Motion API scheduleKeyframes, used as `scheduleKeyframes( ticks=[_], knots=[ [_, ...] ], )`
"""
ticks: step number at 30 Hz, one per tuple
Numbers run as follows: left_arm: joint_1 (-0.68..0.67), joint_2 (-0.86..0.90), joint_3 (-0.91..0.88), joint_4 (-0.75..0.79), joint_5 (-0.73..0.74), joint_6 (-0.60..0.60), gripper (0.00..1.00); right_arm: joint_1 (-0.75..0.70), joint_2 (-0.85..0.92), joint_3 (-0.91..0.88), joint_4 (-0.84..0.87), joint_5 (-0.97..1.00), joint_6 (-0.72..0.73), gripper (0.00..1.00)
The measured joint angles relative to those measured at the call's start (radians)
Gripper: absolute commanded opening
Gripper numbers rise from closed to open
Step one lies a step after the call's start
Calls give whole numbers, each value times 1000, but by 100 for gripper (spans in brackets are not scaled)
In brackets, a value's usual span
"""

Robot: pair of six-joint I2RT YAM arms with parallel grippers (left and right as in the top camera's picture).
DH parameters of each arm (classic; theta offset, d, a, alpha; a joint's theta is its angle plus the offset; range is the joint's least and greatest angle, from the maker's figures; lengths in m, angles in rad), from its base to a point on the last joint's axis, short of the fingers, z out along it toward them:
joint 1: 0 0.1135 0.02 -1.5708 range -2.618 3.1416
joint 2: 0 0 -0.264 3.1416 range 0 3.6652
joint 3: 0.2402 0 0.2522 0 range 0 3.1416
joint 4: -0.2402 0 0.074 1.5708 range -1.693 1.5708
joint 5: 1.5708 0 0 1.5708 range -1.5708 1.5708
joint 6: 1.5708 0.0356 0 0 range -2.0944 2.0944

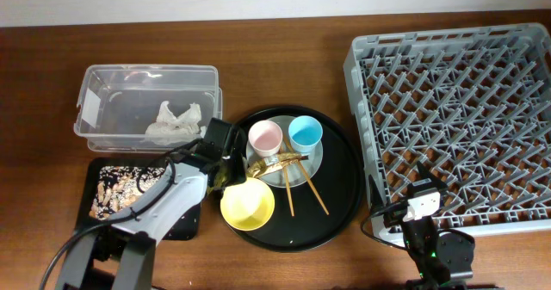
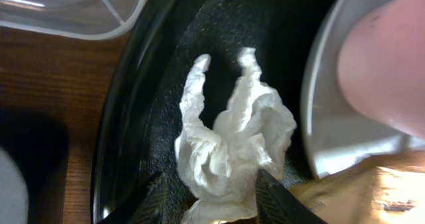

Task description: Sort waste into correct bins and load items into the dishwasher rack

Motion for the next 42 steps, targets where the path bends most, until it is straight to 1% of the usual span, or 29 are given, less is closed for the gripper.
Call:
scheduleKeyframes(
  ticks=[1,3,5,11,14,16,19,22,24,25,27,29,30,31,33,35,37,38,39,41,42],
  knots=[
    [0,6,0,4,0,-1,26,0,0,0,0,0,0,99],
    [0,21,0,14,0,-4,12,0,0,0,0,0,0,99],
    [0,28,0,17,0,-5,1,0,0,0,0,0,1,99],
    [0,5,23,5,-1,-1,0,0,0,0,0,0,0,99],
    [0,-87,88,-18,-26,0,0,0,0,0,0,0,0,99],
    [0,-158,140,-27,-61,0,0,0,0,0,0,0,0,99],
    [0,-249,186,-30,-160,18,2,0,0,0,0,0,0,99],
    [33,-286,192,-16,-254,31,2,0,0,0,0,0,1,99],
    [77,-272,192,10,-293,34,5,0,0,0,0,0,1,99],
    [133,-234,192,64,-313,36,10,0,0,0,0,0,0,99],
    [190,-171,192,145,-314,38,26,0,0,0,0,0,0,99],
    [233,-95,193,196,-303,47,67,0,0,0,0,0,1,99],
    [254,-54,193,212,-291,52,73,0,0,0,0,0,0,99],
    [270,-15,193,232,-276,55,76,0,0,0,0,0,0,98],
    [292,40,193,272,-233,81,77,0,0,0,0,0,2,99],
    [298,44,194,275,-211,115,77,0,0,0,0,0,0,99],
    [296,34,216,220,-199,145,77,0,0,0,0,0,0,99],
    [291,20,241,146,-192,164,76,0,0,0,0,0,1,99],
    [284,-1,261,81,-186,173,73,0,0,0,0,0,1,99],
    [266,-62,293,-43,-175,189,57,0,0,0,0,0,0,99],
    [252,-107,305,-88,-162,192,57,0,0,0,0,0,1,99]
  ],
)
